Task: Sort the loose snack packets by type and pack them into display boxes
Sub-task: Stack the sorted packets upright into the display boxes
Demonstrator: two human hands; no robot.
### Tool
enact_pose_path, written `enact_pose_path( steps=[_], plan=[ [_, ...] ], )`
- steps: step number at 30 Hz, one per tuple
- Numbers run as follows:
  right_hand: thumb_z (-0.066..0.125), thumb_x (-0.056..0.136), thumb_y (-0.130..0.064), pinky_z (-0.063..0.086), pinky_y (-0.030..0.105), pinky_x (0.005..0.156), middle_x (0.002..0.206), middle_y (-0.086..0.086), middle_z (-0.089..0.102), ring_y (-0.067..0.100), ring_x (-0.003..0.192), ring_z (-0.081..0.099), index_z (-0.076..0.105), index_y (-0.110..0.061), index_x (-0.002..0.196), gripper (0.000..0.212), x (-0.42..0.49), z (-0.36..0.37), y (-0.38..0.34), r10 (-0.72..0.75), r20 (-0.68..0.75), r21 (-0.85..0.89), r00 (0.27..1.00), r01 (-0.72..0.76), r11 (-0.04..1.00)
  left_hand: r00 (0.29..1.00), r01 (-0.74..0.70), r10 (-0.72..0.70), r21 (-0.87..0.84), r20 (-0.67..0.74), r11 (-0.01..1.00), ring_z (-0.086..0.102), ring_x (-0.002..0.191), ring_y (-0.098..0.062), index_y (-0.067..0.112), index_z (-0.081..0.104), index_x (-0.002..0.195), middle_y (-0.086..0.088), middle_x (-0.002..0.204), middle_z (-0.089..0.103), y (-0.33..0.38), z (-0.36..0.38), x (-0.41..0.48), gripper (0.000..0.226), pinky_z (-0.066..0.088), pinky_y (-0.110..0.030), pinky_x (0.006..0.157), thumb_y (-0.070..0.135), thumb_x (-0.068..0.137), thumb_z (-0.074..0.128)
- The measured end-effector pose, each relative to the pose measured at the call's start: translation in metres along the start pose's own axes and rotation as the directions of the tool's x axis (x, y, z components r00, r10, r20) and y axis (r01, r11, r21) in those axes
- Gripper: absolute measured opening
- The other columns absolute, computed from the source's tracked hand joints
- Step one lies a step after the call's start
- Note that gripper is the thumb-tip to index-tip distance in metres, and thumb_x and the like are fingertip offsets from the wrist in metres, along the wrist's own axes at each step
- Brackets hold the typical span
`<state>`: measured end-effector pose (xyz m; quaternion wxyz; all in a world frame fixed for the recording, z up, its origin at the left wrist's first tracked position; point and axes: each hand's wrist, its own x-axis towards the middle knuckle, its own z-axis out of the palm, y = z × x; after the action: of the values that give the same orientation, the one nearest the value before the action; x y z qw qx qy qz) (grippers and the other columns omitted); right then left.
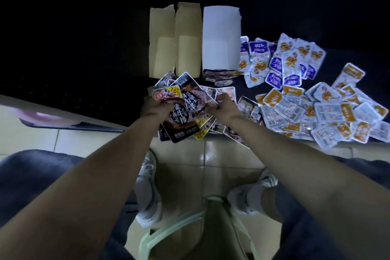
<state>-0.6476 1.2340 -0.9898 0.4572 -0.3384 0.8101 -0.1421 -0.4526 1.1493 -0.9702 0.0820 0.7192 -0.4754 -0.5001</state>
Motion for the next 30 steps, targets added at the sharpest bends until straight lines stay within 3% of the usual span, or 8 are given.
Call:
enact_pose_path(
  steps=[3, 6, 9, 12, 17, 22, 25, 30],
  plan=[
    [0.072, 0.084, -0.027, 0.038, 0.026, 0.07, 0.088, 0.003, 0.056, 0.021, 0.085, 0.053, 0.053, -0.014, 0.092, 0.025, 0.003, -0.005, -0.001, 0.026, -0.103, 0.007, 0.994, -0.025, 1.0, 0.999, 0.012, -0.011, -0.027, 0.046, 1.0, 0.067, 0.094, -0.026, 0.007, 0.066, 0.109, -0.015, 0.106, 0.069, -0.002, 0.004, -0.005, 0.032, 0.055, -0.04, 0.087, 0.007, 0.076, 0.07],
    [0.069, 0.086, -0.02, 0.034, 0.026, 0.066, 0.066, -0.001, 0.046, 0.016, 0.062, 0.046, 0.04, -0.019, 0.065, 0.035, 0.009, -0.022, 0.006, 0.056, -0.161, 0.071, 0.985, -0.045, 0.996, 0.998, 0.008, -0.003, -0.071, 0.07, 0.997, 0.066, 0.091, -0.026, 0.005, 0.065, 0.111, -0.013, 0.105, 0.068, 0.003, 0.007, -0.001, 0.035, 0.054, -0.034, 0.08, 0.003, 0.077, 0.069],
    [0.066, 0.086, -0.009, 0.041, 0.029, 0.055, 0.07, 0.005, 0.05, 0.02, 0.058, 0.045, 0.043, -0.019, 0.071, 0.03, 0.001, -0.045, 0.016, 0.122, -0.12, 0.336, 0.985, -0.075, 0.939, 0.992, -0.019, 0.031, -0.099, 0.122, 0.995, 0.064, 0.09, -0.025, 0.004, 0.062, 0.116, -0.013, 0.11, 0.067, 0.009, 0.008, -0.004, 0.04, 0.054, -0.033, 0.076, 0.0, 0.077, 0.068],
    [0.063, 0.087, 0.0, 0.042, 0.026, 0.051, 0.075, 0.008, 0.057, 0.016, 0.056, 0.048, 0.055, -0.017, 0.084, 0.019, -0.012, -0.066, 0.022, 0.098, -0.12, 0.394, 0.988, -0.043, 0.918, 0.971, -0.106, 0.121, -0.08, 0.207, 0.991, 0.063, 0.094, -0.024, 0.007, 0.06, 0.121, -0.009, 0.111, 0.066, 0.018, 0.009, -0.013, 0.046, 0.049, -0.028, 0.075, -0.003, 0.077, 0.069],
    [0.06, 0.093, -0.011, 0.049, 0.025, 0.066, 0.095, 0.008, 0.065, 0.015, 0.068, 0.058, 0.064, -0.009, 0.119, 0.026, -0.026, -0.101, 0.026, -0.008, -0.199, 0.236, 0.98, 0.056, 0.97, 0.922, -0.226, 0.242, -0.089, 0.3, 0.97, 0.061, 0.101, -0.026, 0.011, 0.048, 0.133, -0.01, 0.116, 0.063, 0.033, 0.001, -0.025, 0.06, 0.053, -0.031, 0.078, -0.009, 0.08, 0.066],
    [0.061, 0.094, -0.015, 0.048, 0.026, 0.075, 0.1, 0.002, 0.064, 0.016, 0.089, 0.061, 0.061, -0.012, 0.117, 0.023, -0.051, -0.114, 0.003, -0.161, 0.119, 0.098, 0.98, 0.149, 0.984, 0.884, -0.319, 0.299, -0.003, 0.36, 0.948, 0.059, 0.08, -0.022, 0.014, 0.048, 0.131, -0.009, 0.098, 0.062, 0.045, 0.008, -0.038, 0.054, 0.05, -0.026, 0.069, -0.005, 0.083, 0.064],
    [0.067, 0.09, -0.015, 0.041, 0.026, 0.08, 0.09, 0.001, 0.062, 0.01, 0.08, 0.056, 0.06, -0.015, 0.101, 0.013, -0.044, -0.098, -0.009, -0.224, 0.054, 0.146, 0.973, 0.214, 0.966, 0.84, -0.349, 0.323, -0.021, 0.437, 0.937, 0.048, 0.067, -0.01, 0.024, 0.041, 0.132, 0.003, 0.082, 0.052, 0.052, 0.02, -0.051, 0.053, 0.043, -0.013, 0.05, -0.004, 0.089, 0.054],
    [0.072, 0.085, -0.015, 0.047, 0.028, 0.082, 0.081, -0.002, 0.062, 0.016, 0.081, 0.059, 0.06, -0.019, 0.081, 0.014, -0.038, -0.082, -0.019, -0.261, -0.09, 0.238, 0.961, 0.275, 0.932, 0.797, -0.29, 0.318, -0.137, 0.514, 0.947, 0.051, 0.115, -0.009, 0.031, 0.045, 0.14, 0.011, 0.128, 0.055, 0.053, 0.032, -0.056, 0.058, 0.039, -0.026, 0.094, 0.039, 0.086, 0.066]
  ],
)
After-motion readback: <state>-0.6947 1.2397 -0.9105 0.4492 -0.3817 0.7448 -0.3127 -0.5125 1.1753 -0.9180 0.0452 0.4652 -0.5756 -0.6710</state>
